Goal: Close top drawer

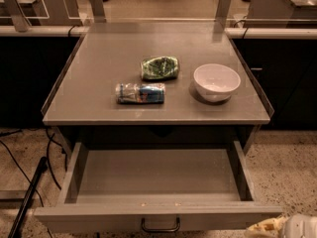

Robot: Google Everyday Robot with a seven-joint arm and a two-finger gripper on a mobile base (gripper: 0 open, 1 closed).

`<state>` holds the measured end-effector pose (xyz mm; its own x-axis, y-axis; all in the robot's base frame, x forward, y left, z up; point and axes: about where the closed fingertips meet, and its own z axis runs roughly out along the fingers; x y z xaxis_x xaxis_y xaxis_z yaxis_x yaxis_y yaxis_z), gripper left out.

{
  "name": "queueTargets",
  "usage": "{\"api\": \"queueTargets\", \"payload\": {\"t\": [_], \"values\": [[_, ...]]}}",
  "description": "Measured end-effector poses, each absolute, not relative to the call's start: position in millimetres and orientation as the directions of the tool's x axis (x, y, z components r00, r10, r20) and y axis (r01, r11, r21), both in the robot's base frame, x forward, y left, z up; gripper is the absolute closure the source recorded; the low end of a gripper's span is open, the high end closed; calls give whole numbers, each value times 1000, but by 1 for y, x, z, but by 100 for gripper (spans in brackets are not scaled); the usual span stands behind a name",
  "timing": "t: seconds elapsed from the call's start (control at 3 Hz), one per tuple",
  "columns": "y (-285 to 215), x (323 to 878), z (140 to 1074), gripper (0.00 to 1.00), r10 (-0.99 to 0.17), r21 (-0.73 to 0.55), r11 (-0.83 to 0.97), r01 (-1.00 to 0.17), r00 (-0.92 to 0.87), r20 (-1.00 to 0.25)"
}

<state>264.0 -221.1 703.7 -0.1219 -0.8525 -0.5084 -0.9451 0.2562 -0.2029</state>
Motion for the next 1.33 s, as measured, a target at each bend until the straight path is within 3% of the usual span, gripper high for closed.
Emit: {"api": "queueTargets", "payload": {"t": [1.33], "values": [[-188,302,673,100,-838,-372,216,-903,24,-546]]}}
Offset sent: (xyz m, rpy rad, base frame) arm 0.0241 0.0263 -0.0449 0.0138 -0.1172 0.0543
